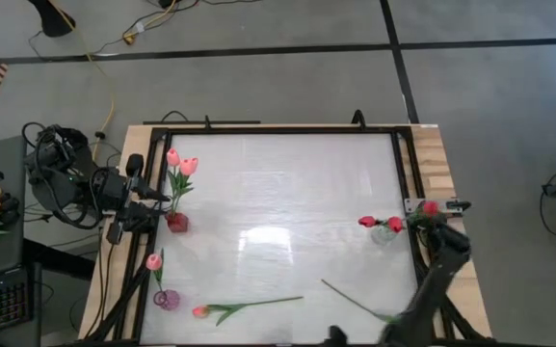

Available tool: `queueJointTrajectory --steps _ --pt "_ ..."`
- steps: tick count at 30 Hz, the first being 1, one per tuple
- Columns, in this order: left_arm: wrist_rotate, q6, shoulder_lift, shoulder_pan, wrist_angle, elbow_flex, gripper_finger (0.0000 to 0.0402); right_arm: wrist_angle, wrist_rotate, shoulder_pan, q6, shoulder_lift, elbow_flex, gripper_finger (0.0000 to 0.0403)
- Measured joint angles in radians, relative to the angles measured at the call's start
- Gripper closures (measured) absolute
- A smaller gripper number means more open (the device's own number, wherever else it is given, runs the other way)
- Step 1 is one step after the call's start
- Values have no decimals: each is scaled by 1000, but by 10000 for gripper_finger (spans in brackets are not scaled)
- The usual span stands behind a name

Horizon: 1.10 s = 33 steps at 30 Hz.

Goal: Sort flowers into vase by color
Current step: Put the right light pink flower into the purple flower vase

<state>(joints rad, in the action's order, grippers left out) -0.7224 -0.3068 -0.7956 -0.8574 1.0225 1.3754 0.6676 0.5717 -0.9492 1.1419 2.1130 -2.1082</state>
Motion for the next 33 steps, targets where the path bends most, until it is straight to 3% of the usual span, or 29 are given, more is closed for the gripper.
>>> queueJointTrajectory --steps 7,15,19,27,33 --pt "19 7 0 0 0 0 288 5 -134 57 65 97 1 102" --pt "32 -4 0 0 0 0 287 451 -214 44 384 83 1 102" --pt "38 -12 0 0 1 0 287 595 -351 31 483 82 2 102" --pt "37 -2 0 0 0 0 287 640 -467 46 481 81 120 102" --pt "37 -7 0 0 0 0 287 625 -499 54 480 4 292 102"
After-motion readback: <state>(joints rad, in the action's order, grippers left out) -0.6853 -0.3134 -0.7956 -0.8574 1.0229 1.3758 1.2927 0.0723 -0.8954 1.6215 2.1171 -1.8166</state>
